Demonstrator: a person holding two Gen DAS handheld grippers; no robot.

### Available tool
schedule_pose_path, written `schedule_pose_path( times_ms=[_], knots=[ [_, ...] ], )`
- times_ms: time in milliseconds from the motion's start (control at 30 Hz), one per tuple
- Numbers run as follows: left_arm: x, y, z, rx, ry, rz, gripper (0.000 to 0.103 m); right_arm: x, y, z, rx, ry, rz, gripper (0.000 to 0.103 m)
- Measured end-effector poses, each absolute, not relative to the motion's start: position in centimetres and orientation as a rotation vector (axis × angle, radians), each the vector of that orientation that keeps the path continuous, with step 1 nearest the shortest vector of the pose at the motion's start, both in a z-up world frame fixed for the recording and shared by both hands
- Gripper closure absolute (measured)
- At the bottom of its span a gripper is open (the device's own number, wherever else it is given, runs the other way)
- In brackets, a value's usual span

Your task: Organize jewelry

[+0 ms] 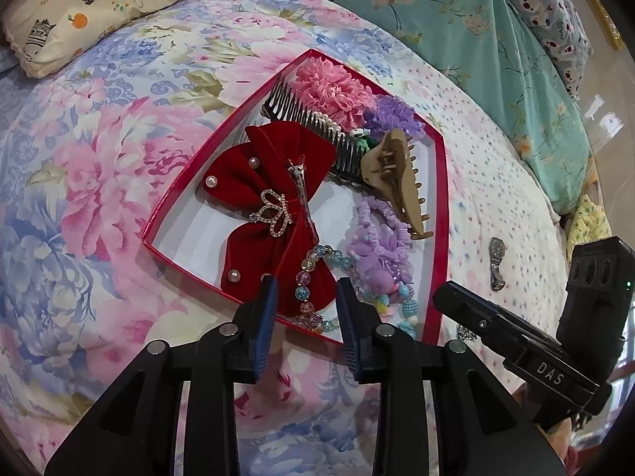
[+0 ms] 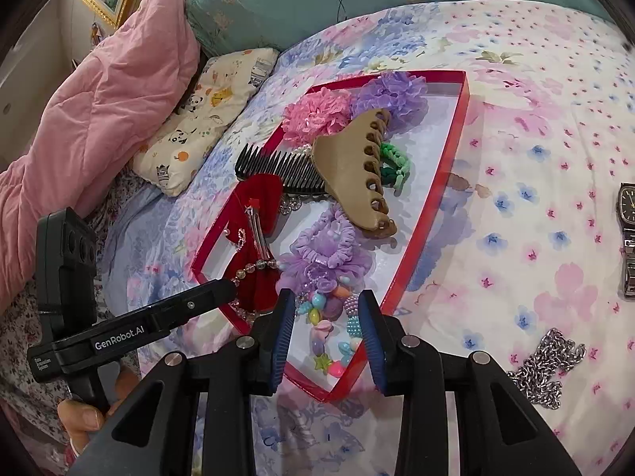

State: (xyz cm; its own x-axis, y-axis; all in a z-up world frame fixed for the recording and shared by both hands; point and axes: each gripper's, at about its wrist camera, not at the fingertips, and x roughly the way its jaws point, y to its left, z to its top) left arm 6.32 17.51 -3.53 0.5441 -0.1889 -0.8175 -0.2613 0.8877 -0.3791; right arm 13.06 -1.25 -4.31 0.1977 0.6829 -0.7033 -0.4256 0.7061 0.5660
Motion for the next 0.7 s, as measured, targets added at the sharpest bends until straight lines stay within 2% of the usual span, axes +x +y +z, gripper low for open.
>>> schedule_pose_path(
  times_ms=[567,600,700],
  knots=[
    [5.9,17.4,-2.7,-0.499,0.991,0.046,0.071,12.7,-1.5,-3.7,0.276,1.118,0.792,0.067],
    [5.9,17.4,-2.6,-0.498,0.991,0.047,0.071,12.7,-1.5,-3.7,0.277,1.117,0.792,0.066],
    [5.8,17.3,-2.3,-0.493,0.984,0.051,0.06,12.7,-1.5,-3.5,0.291,1.116,0.796,0.06]
  ],
)
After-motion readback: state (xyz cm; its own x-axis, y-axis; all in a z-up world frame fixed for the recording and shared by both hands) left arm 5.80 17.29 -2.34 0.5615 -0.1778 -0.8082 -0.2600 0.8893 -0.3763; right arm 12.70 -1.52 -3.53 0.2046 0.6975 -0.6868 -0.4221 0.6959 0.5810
